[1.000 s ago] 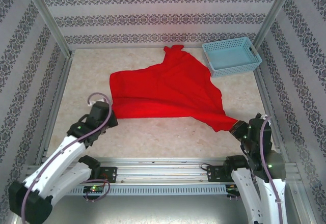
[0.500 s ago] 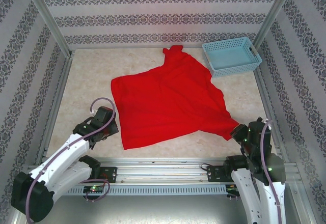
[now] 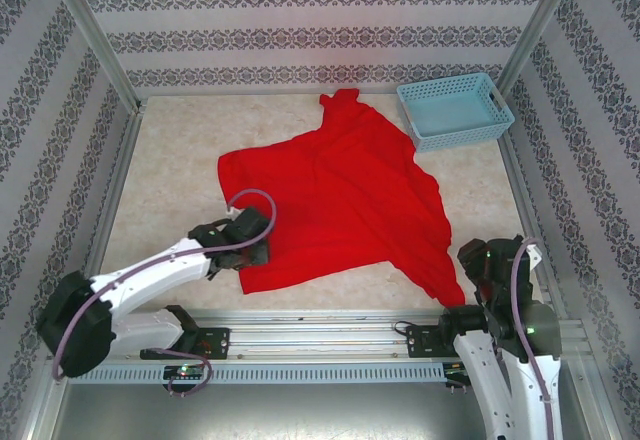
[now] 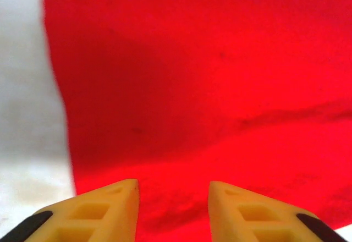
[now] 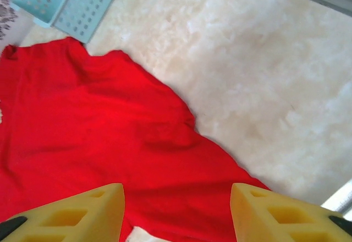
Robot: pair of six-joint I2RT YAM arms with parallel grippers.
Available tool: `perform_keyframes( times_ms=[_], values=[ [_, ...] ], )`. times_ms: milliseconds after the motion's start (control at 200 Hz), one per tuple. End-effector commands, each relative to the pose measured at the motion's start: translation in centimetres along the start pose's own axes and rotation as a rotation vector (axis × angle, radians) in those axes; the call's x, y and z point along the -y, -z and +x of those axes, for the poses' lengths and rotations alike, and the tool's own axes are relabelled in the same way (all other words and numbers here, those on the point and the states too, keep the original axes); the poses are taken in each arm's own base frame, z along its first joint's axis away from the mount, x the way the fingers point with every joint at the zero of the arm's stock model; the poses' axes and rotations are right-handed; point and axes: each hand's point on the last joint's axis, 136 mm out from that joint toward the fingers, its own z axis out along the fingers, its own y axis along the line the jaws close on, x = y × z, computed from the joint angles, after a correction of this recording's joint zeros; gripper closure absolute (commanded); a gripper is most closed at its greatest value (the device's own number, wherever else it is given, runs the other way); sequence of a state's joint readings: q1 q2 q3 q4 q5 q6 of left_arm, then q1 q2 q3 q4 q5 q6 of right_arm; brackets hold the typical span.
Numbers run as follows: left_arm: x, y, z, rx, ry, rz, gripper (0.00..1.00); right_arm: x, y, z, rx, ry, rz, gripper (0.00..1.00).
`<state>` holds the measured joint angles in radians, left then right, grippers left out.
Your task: Fold the inside-out t-shirt
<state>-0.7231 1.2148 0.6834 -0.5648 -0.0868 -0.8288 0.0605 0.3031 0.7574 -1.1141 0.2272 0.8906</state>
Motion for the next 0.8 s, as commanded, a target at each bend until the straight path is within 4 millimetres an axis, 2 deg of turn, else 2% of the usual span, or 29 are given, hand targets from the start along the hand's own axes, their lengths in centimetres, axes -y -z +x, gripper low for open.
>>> perform_keyframes(
  times_ms=[0,95,255,380,480,545,620,714,799],
  values=[
    [1.0,-1.9,0.4,-0.010,0.034,0.003,0.61,-3.5,-0.8,-0.9,-0.008,0.053,-0.112,0.45],
    [-0.5,-3.2,1.5,-0.037,0.048,-0.059,0.60,-5.8,-3.1,1.2,-0.136,0.104,-0.180,0.44],
    [-5.2,-3.6,3.3,-0.061,0.117,-0.179,0.60,-7.0,-6.3,4.4,-0.248,0.147,-0.204,0.43],
    [-8.8,-3.1,4.7,-0.071,0.189,-0.223,0.61,-7.9,-7.4,5.0,-0.240,0.186,-0.213,0.42],
    [-10.6,-2.2,4.7,-0.048,0.258,-0.225,0.61,-9.2,-8.3,5.4,-0.251,0.221,-0.229,0.42],
    [-11.0,-1.2,3.7,-0.015,0.308,-0.200,0.60,-10.3,-8.8,5.8,-0.264,0.248,-0.239,0.41],
    [-11.2,0.7,1.3,0.063,0.352,-0.176,0.59,-11.8,-9.3,5.9,-0.267,0.295,-0.253,0.41],
    [-9.8,3.4,-3.1,0.176,0.357,-0.109,0.49,-14.3,-9.8,5.9,-0.267,0.372,-0.274,0.41],
    [-8.5,5.4,-8.1,0.248,0.320,-0.105,0.40,-16.7,-10.4,6.1,-0.269,0.446,-0.286,0.40]
  ],
)
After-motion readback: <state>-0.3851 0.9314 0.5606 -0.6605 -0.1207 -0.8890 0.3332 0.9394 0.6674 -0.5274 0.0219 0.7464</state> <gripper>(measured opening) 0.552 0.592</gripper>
